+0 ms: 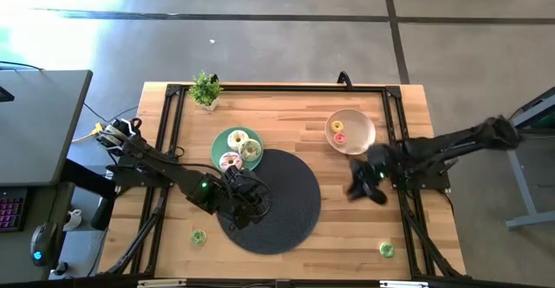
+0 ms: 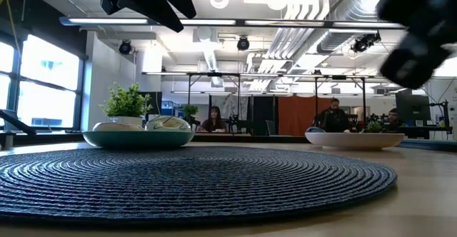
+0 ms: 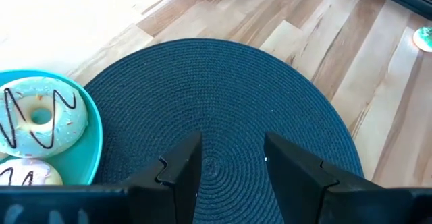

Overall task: Pick & Place donuts
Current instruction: Put the right small green donut on the white plate

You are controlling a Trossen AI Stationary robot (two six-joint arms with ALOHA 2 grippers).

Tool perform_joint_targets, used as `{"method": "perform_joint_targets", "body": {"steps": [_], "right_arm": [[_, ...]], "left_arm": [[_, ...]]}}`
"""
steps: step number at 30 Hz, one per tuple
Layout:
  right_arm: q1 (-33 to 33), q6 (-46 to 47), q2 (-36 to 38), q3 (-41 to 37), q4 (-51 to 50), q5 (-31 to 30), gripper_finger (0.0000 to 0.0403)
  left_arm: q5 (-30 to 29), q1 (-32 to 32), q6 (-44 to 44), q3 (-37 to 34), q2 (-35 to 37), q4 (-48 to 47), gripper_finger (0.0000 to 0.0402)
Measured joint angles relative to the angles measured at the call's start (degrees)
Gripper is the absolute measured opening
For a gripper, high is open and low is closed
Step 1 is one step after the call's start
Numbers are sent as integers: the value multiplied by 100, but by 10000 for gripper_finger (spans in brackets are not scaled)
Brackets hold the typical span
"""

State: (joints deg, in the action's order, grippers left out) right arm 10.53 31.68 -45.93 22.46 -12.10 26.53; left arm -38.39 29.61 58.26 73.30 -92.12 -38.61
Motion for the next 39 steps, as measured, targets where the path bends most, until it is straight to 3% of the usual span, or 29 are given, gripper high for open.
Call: {"method": "perform_joint_targets", "body": {"steps": [4,9,16,22,29,33,39], "right_arm": [[1528,561,-222,0,208,-591,124],[3195,553,-862,0,916,-1198,124],[4648,427,-1705,0,1106,-1507,124],[5087,927,-2409,0,1078,-2191,124],[5360,1466,-3027,0,1227,-1840,124],[5497,1469,-3146,11,1195,-2083,121],[5475,1463,-3128,3,1254,-2414,71]], "left_arm": [[-98,0,-4,0,0,-2,159],[-242,0,-13,0,0,-2,159],[-243,0,-1,0,0,10,159],[-227,0,2,0,0,17,159],[-140,0,4,0,0,143,159],[-140,0,5,0,0,169,159],[-143,0,7,0,0,170,159]]}}
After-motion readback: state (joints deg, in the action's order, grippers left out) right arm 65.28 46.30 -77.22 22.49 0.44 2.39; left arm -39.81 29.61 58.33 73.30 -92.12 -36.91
